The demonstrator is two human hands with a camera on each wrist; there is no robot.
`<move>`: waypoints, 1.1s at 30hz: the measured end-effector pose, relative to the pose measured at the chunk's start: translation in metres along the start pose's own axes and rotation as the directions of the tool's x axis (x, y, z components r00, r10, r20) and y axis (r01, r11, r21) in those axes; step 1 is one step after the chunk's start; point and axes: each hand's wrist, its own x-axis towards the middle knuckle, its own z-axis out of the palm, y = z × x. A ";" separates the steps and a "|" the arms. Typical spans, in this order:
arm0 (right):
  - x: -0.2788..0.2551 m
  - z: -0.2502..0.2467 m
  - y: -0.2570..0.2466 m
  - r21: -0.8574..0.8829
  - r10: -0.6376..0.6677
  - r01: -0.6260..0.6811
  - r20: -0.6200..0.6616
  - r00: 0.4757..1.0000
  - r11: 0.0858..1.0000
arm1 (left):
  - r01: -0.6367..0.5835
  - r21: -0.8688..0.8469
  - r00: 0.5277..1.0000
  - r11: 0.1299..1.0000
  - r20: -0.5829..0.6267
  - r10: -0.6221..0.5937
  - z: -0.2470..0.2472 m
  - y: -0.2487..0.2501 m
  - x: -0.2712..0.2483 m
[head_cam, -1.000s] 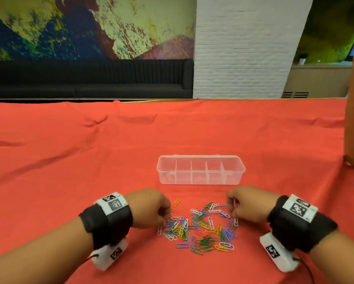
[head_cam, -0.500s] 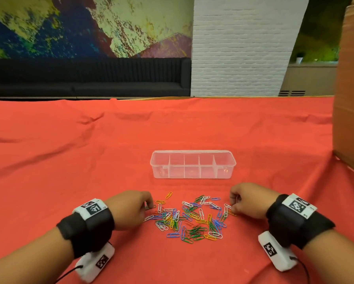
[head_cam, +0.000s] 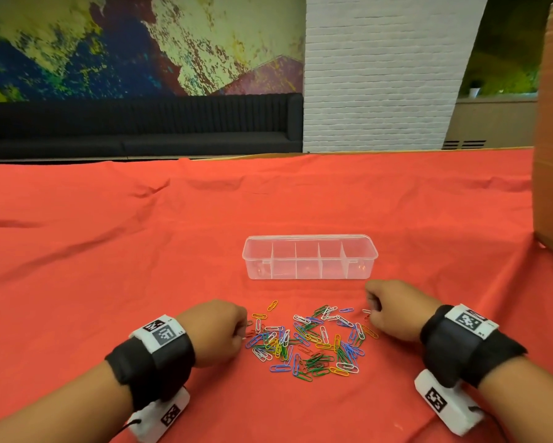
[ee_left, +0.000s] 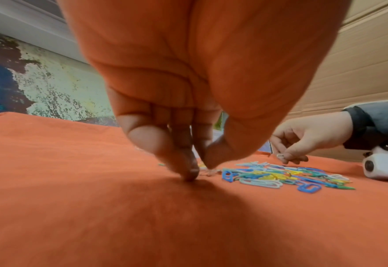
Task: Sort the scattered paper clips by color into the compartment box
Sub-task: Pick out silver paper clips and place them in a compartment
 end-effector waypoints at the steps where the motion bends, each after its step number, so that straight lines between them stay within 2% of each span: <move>1: -0.001 -0.002 0.001 0.026 -0.003 0.003 -0.015 1.000 1.000 | 0.010 -0.020 1.000 1.000 -0.030 -0.010 0.000 0.001 0.000; 4: -0.001 0.000 0.006 0.059 -0.024 0.024 0.002 1.000 0.998 | 0.041 -0.068 0.992 0.997 -0.113 -0.049 -0.002 0.002 0.003; 7: -0.004 0.006 0.012 0.032 -0.004 0.004 0.017 1.000 0.999 | 0.010 -0.052 0.989 0.999 -0.145 -0.018 -0.010 0.002 0.011; 9: -0.007 0.009 0.014 0.004 -0.004 0.004 -0.018 1.000 1.000 | 0.011 -0.090 0.992 0.996 -0.126 -0.022 -0.015 0.002 0.016; 11: -0.005 0.007 0.010 -0.053 -0.057 0.056 -0.025 0.998 0.997 | 0.023 -0.097 0.995 0.995 -0.098 -0.033 -0.017 0.001 0.019; 17: 0.010 -0.005 -0.013 -0.266 -0.149 0.175 0.114 0.982 0.948 | -0.039 -0.034 0.999 0.999 -0.006 0.039 -0.012 0.008 0.024; 21: 0.017 -0.001 -0.016 -0.263 -0.180 0.200 0.096 0.979 0.944 | -0.090 -0.021 0.996 0.996 0.025 0.091 -0.010 0.010 0.027; 26: 0.022 0.011 -0.026 -0.265 -0.197 0.227 0.134 0.971 0.937 | -0.059 -0.025 0.998 0.998 -0.012 0.059 -0.008 0.007 0.028; 30: 0.020 0.014 -0.028 -0.228 -0.225 0.238 0.084 0.971 0.944 | -0.034 -0.031 0.999 0.999 -0.023 0.033 -0.005 0.007 0.027; 33: 0.017 0.012 -0.031 -0.184 -0.222 0.226 0.042 0.974 0.957 | -0.020 -0.099 0.999 0.995 -0.038 0.016 -0.009 0.007 0.027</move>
